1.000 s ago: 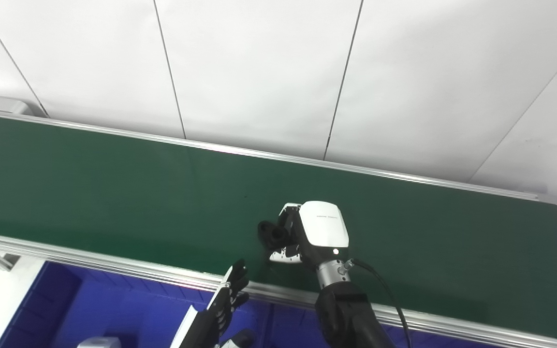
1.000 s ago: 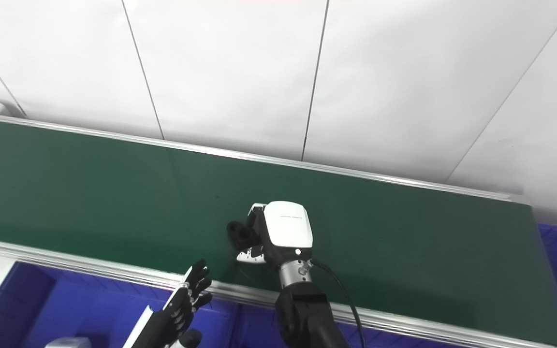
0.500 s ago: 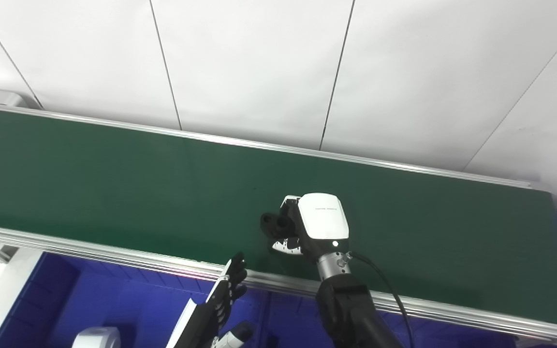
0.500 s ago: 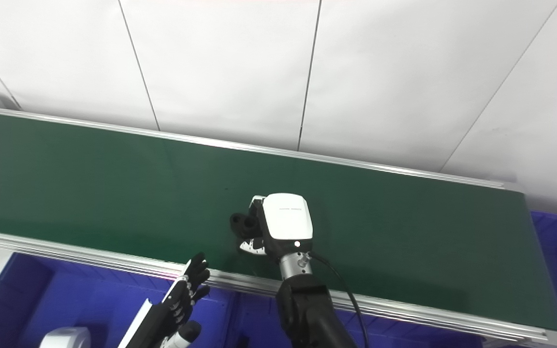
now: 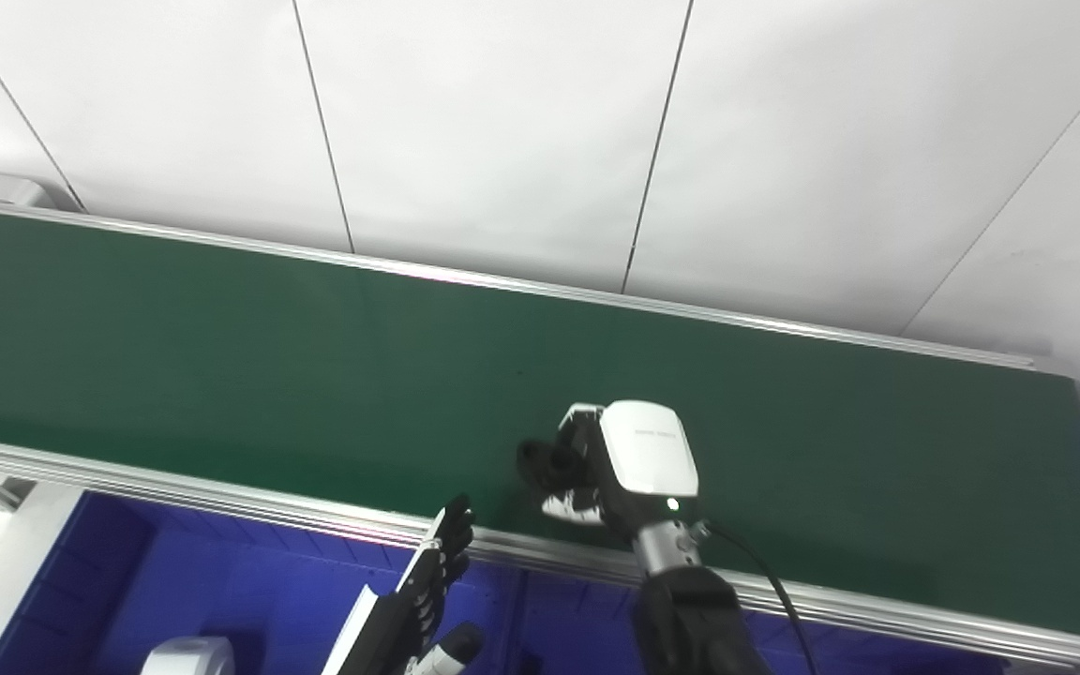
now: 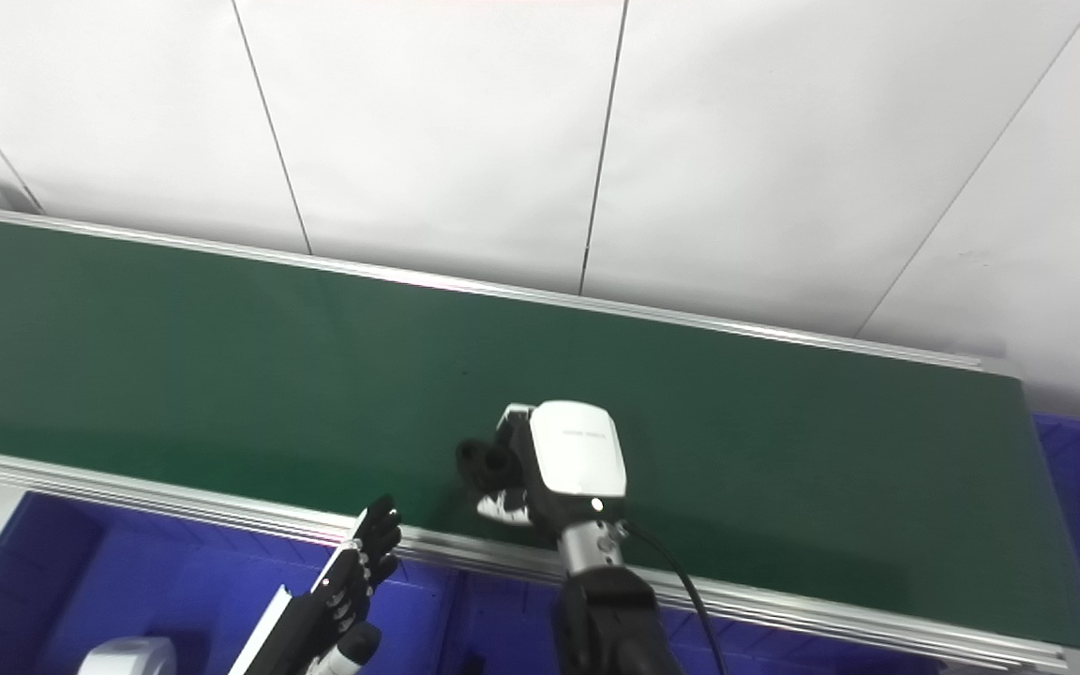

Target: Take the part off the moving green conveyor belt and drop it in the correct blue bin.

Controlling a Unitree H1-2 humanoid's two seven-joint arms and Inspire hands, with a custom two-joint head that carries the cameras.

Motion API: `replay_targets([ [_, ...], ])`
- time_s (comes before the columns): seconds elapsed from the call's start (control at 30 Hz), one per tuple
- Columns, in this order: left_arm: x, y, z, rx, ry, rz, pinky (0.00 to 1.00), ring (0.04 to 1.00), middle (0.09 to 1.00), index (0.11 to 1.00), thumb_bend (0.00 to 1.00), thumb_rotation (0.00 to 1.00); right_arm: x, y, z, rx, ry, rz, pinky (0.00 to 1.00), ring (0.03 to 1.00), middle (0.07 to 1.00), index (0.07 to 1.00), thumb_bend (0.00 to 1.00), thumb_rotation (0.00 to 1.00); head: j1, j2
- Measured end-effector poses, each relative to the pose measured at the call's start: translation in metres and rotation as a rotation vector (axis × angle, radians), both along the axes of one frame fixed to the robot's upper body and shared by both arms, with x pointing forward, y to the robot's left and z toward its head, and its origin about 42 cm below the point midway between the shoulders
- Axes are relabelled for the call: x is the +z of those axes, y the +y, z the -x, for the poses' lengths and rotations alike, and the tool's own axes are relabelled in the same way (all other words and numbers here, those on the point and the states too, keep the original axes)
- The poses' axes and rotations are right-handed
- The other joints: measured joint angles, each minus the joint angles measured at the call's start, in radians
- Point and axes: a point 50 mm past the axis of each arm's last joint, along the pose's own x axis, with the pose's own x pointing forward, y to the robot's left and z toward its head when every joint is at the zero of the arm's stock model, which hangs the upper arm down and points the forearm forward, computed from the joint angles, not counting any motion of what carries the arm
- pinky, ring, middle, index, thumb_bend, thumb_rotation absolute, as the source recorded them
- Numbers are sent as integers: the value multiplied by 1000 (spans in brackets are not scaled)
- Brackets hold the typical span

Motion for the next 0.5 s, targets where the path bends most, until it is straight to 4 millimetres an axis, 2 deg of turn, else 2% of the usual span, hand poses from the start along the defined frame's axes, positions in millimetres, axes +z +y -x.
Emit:
replay_targets([
  [0.1,1,2,-4,-3,-11,6,1000,1000,1000,1000,740,799,5,-11,3,0,9,6,100,147,214,471,509,144,-17,2],
  [0.2,0,6,-5,-4,-13,0,1000,1000,1000,1000,740,812,17,-24,13,-2,5,8,127,176,254,482,507,145,-45,9],
  [0.23,0,8,-5,-7,-11,-1,1000,1000,1000,1000,739,819,21,-27,16,-5,-2,6,144,194,278,486,506,145,-80,17],
  [0.3,-1,11,-5,-13,-9,-3,1000,1000,1000,1000,725,832,28,-31,19,-8,-6,4,143,196,280,485,507,145,-85,18],
  [0.43,-1,17,-5,-9,-10,-16,1000,1000,1000,1000,717,875,48,-34,22,-8,-37,-11,133,191,285,489,507,144,-156,44],
  [0.5,0,20,-6,-11,-1,-26,1000,1000,1000,1000,724,891,61,-37,29,-2,-47,-25,126,184,281,489,506,145,-170,51],
])
